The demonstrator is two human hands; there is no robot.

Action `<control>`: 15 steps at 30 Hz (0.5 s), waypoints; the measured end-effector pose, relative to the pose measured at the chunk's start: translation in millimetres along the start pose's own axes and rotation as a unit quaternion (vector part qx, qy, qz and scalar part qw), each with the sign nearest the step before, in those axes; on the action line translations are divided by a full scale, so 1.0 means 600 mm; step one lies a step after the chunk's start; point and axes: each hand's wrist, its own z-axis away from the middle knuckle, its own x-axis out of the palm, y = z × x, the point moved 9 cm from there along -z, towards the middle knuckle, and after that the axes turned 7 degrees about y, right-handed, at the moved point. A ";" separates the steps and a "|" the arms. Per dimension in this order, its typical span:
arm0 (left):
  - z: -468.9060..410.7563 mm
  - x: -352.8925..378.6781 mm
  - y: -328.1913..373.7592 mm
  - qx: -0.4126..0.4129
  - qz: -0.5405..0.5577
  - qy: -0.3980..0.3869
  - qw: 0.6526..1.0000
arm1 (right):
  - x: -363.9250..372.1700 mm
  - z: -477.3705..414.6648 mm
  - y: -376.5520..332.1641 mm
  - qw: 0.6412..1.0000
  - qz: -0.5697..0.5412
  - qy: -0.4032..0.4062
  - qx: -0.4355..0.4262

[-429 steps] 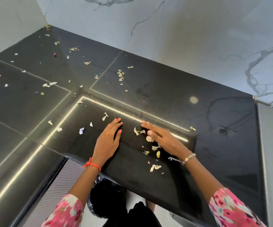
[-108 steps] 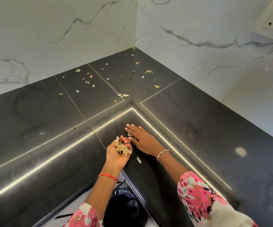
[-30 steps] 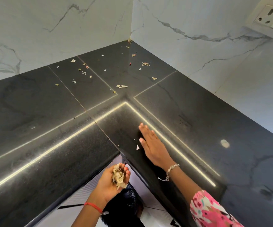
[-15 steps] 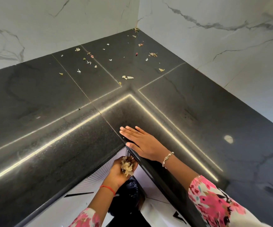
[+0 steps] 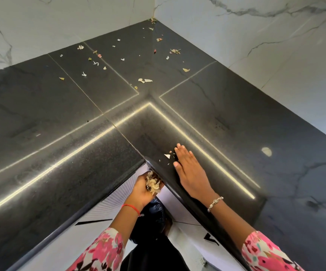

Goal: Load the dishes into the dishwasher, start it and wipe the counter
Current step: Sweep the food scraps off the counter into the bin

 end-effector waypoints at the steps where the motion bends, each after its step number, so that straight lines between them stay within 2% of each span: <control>1: -0.002 -0.001 0.001 0.001 0.001 -0.002 1.000 | 0.011 0.008 -0.016 0.999 0.027 -0.012 -0.014; 4: 0.002 0.000 0.007 0.012 -0.010 -0.007 1.000 | 0.030 0.026 -0.053 0.998 -0.007 -0.042 -0.051; 6: 0.005 0.005 0.009 0.012 -0.012 -0.013 1.000 | 0.025 0.018 -0.051 0.998 -0.042 -0.032 -0.038; 8: 0.009 0.009 0.009 0.008 -0.015 -0.018 1.000 | 0.015 -0.003 -0.032 1.000 -0.011 -0.008 -0.001; 10: 0.009 0.008 0.009 0.013 -0.020 -0.014 1.000 | 0.022 -0.017 -0.028 0.999 0.040 -0.020 0.011; 15: 0.002 -0.010 0.016 0.033 -0.064 0.016 0.997 | 0.057 0.007 -0.085 0.991 0.085 -0.040 -0.091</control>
